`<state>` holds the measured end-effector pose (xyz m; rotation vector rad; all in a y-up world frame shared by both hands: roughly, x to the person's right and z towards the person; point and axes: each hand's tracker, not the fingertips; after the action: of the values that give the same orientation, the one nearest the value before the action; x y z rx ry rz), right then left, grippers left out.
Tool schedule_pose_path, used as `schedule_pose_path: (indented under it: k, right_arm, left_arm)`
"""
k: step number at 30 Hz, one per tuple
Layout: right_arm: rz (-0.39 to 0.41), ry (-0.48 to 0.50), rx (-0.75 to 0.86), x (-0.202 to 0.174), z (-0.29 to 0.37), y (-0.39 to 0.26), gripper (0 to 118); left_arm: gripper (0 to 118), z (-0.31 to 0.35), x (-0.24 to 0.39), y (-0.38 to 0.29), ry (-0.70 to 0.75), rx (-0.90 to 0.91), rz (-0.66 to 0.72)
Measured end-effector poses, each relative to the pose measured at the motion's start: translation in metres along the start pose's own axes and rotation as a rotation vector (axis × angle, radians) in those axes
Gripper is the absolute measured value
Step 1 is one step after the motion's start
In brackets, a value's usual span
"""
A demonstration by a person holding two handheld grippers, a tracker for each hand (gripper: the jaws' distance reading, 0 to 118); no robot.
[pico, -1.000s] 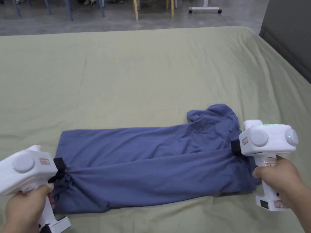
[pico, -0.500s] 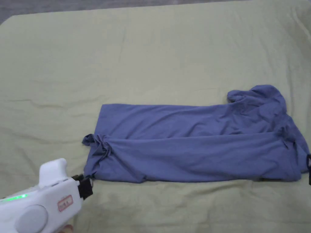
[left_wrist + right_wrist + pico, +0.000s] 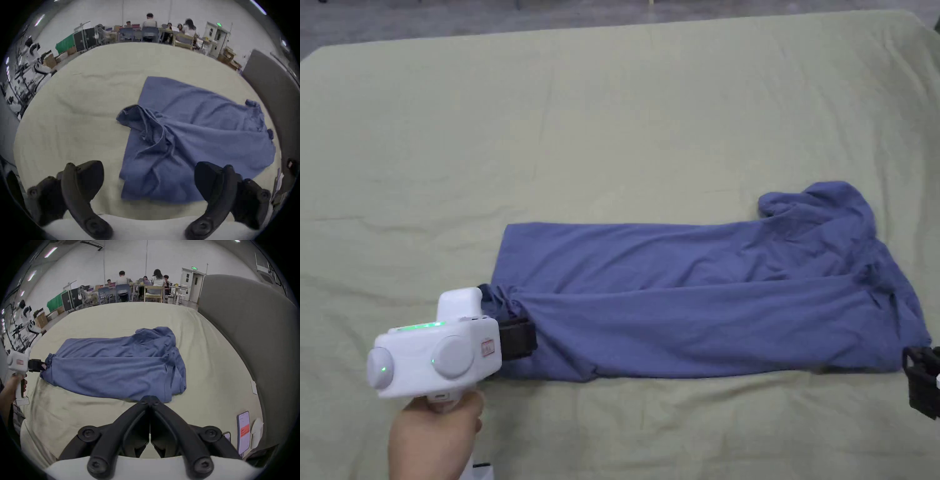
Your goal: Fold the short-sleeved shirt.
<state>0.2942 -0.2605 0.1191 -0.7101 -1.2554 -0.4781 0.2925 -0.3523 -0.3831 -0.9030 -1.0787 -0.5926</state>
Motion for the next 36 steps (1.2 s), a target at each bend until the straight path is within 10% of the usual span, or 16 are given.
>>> schedule_pose_path:
  k: [2, 5, 6, 11, 12, 13, 14, 20, 23, 24, 25, 36]
  right_arm:
    - [-0.009, -0.019, -0.038, 0.006, -0.006, -0.002, 3]
    - [-0.027, -0.061, -0.082, 0.015, -0.014, -0.003, 3]
    - [-0.034, -0.060, -0.088, 0.020, -0.017, -0.002, 3]
    - [-0.079, 0.068, -0.083, 0.046, -0.039, 0.014, 4]
    - [-0.117, 0.115, -0.082, 0.053, -0.050, 0.020, 41]
    - [-0.135, 0.094, -0.100, 0.057, -0.060, 0.024, 103]
    - [-0.147, 0.069, -0.139, 0.059, -0.075, 0.028, 117]
    - [-0.120, 0.012, -0.283, 0.060, -0.150, 0.028, 115]
    - [-0.145, 0.073, -0.316, 0.056, -0.160, 0.018, 77]
    - [-0.134, 0.048, -0.293, 0.052, -0.150, 0.018, 24]
    - [-0.121, 0.049, -0.237, 0.051, -0.138, 0.020, 11]
    - [-0.163, 0.168, -0.220, 0.063, -0.030, 0.023, 11]
  left_arm:
    - [98, -0.008, 0.012, -0.003, 0.027, -0.077, -0.053]
    - [17, 0.011, 0.014, -0.001, -0.109, -0.049, 0.024]
    - [5, 0.017, 0.015, 0.002, -0.118, -0.043, 0.012]
    - [5, 0.036, 0.013, -0.002, -0.165, -0.049, 0.061]
    - [5, 0.042, 0.013, -0.002, -0.173, -0.051, 0.070]
    - [5, 0.048, 0.013, -0.004, -0.172, -0.047, 0.065]
    - [5, 0.049, 0.014, -0.006, -0.170, -0.042, 0.057]
    - [5, 0.060, 0.014, -0.013, -0.190, -0.035, 0.087]
    - [5, 0.063, 0.009, -0.010, -0.194, -0.031, 0.097]
    - [5, 0.066, 0.009, -0.012, -0.200, -0.032, 0.103]
    - [5, 0.063, 0.003, -0.005, -0.207, -0.035, 0.108]
    - [5, 0.119, -0.029, -0.029, -0.307, -0.070, 0.094]
